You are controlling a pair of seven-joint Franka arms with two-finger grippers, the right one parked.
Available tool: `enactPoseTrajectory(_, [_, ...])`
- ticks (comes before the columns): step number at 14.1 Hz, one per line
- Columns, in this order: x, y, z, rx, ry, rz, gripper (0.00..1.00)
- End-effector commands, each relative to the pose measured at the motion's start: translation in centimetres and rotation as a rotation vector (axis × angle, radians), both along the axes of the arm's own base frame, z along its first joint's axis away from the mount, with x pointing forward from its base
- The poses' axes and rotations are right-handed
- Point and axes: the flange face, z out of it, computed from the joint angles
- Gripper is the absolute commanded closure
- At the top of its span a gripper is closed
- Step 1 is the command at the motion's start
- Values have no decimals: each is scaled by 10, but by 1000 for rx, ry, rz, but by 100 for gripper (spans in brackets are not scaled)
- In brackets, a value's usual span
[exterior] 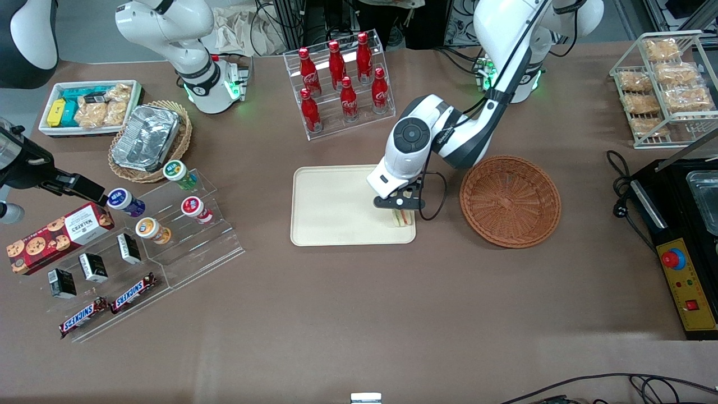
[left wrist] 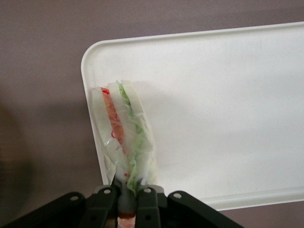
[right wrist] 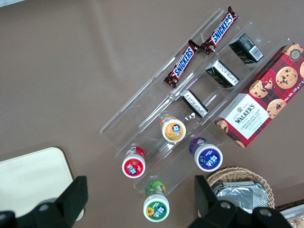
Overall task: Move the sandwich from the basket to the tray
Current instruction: 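Lower the sandwich onto the tray and open the left gripper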
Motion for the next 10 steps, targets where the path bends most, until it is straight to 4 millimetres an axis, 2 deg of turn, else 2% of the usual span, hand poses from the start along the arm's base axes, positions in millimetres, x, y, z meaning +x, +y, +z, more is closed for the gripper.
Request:
enactPoseTrajectory(1, [-3, 3, -12, -23, -30, -19, 100])
enactPoseTrajectory(5, [-7, 6, -23, -33, -50, -22, 100])
enactPoseTrajectory(6, [-7, 6, -21, -35, -54, -19, 91])
enactPoseTrajectory(7, [-6, 8, -19, -34, -52, -10, 48])
enactPoseTrajectory(8, [-3, 10, -16, -36, -55, -10, 1])
enactPoseTrajectory(10, [4, 18, -4, -37, -57, 19, 1])
